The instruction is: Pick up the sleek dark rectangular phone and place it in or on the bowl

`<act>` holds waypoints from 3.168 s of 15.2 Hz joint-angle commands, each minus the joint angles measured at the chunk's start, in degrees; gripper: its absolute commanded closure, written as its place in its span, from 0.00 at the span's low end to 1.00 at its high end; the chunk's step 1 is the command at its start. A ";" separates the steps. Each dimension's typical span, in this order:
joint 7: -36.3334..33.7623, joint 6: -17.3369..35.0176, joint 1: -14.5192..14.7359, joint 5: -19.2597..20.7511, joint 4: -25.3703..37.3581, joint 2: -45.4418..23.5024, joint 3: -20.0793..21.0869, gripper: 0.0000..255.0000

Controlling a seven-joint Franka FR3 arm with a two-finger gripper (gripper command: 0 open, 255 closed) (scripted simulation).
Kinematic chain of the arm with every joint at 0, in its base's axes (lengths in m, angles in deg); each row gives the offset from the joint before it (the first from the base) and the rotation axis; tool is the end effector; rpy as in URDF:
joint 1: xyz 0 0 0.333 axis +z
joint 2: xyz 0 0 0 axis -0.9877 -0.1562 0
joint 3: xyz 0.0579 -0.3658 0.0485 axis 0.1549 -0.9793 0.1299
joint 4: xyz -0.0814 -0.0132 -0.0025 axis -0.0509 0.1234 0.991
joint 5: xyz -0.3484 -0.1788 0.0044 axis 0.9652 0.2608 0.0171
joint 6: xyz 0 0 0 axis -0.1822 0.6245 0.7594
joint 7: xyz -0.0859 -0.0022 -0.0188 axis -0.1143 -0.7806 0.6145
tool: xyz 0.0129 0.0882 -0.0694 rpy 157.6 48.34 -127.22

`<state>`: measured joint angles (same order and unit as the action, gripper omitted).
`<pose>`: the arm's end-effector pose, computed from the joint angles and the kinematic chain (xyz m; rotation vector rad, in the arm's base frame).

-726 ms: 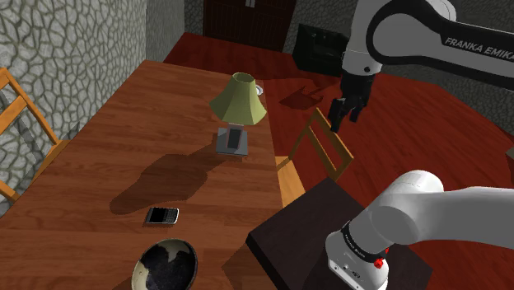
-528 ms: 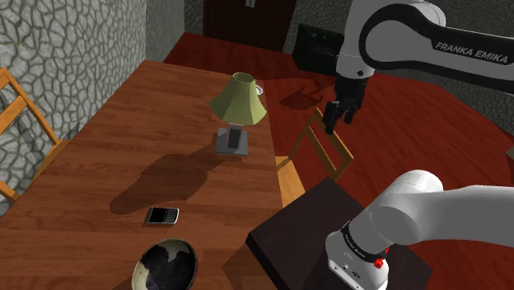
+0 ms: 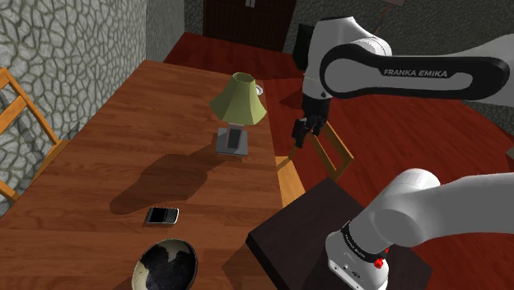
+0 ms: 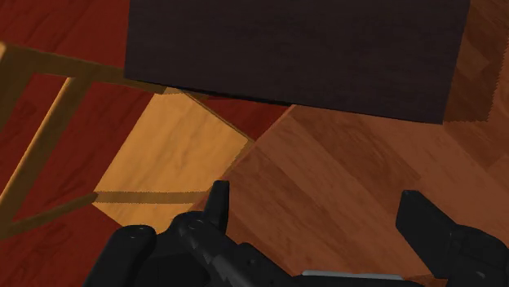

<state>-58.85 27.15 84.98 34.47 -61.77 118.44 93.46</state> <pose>0.2982 0.0496 0.5034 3.0303 0.1329 -0.2667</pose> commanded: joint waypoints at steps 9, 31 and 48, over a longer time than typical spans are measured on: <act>-0.67 19.65 4.40 -2.43 0.24 -17.33 5.07 0.00; -8.13 45.13 14.95 10.39 23.51 -61.87 10.62 0.00; -9.48 49.62 24.31 16.77 44.50 -85.17 7.99 0.00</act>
<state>-68.23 76.38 109.10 51.10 -17.76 34.11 101.66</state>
